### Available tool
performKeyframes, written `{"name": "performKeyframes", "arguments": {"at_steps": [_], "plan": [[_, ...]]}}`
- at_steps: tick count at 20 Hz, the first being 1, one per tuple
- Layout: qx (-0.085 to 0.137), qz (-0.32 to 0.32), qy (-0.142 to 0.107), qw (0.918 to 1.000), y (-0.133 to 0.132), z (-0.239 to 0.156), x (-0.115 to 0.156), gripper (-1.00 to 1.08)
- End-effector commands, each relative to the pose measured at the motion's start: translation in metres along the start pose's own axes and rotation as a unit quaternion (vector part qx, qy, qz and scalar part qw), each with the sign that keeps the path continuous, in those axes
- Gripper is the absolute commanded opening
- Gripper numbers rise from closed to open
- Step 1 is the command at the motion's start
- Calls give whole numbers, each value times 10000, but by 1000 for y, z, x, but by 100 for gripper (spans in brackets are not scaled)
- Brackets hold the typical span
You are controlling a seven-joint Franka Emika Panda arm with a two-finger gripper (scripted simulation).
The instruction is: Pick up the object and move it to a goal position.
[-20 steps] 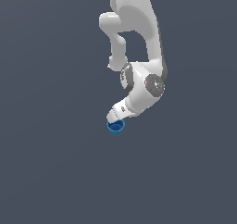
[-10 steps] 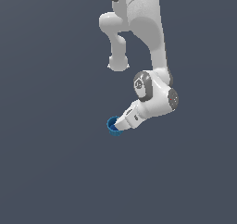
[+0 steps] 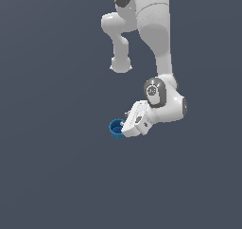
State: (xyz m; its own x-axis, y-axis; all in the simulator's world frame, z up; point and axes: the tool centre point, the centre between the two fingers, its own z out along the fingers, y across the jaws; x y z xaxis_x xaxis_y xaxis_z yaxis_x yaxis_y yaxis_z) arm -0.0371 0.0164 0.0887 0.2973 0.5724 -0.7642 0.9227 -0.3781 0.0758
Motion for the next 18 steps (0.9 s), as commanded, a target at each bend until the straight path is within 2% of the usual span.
{"name": "performKeyframes", "arguments": {"at_steps": [1, 8, 18], "plan": [[-73, -112, -121, 9998, 1, 0, -1, 28], [-96, -151, -159, 9997, 2, 1, -1, 28], [-105, -175, -178, 9996, 2, 29, -2, 28]]}}
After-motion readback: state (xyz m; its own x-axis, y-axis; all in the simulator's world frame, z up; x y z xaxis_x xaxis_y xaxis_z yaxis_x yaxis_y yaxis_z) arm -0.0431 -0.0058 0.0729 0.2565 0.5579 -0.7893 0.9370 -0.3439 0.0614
